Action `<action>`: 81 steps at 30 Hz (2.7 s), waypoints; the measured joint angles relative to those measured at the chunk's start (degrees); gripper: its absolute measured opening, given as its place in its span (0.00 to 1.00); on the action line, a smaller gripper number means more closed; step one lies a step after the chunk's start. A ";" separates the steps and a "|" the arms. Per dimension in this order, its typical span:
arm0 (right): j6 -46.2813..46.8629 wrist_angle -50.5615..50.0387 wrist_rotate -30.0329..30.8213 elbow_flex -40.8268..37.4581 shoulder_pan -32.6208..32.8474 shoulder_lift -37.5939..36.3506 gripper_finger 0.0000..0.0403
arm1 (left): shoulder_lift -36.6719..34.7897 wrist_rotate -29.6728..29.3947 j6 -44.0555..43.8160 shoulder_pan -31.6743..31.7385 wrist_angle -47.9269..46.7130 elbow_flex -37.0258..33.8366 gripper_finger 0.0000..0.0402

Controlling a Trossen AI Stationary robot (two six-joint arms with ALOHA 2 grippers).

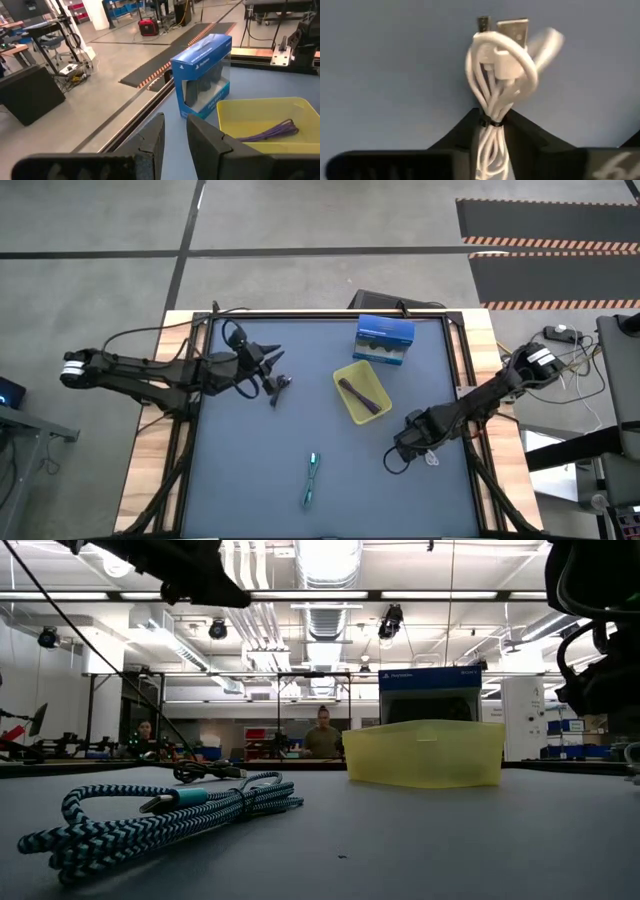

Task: Pick and place USB-C Cables
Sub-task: Put the white charger cable into the yellow bin

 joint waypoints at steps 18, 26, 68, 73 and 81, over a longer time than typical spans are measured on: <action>3.02 -1.84 -0.34 4.16 0.09 -14.23 0.07 | -1.73 0.07 3.28 0.00 0.11 -2.64 0.16; 3.34 -7.68 7.88 14.63 -0.17 -16.45 0.07 | -1.73 0.09 3.26 0.00 0.07 -2.64 0.16; -46.27 -19.79 5.89 43.07 -35.14 11.96 0.07 | -1.73 0.11 3.21 0.01 0.07 -2.65 0.16; -48.19 -18.21 5.72 43.07 -36.48 14.88 0.07 | -1.73 0.09 3.21 0.00 0.07 -2.66 0.16; -50.57 -16.76 5.89 43.07 -36.85 18.83 0.07 | -1.73 0.08 3.21 0.01 0.07 -2.66 0.16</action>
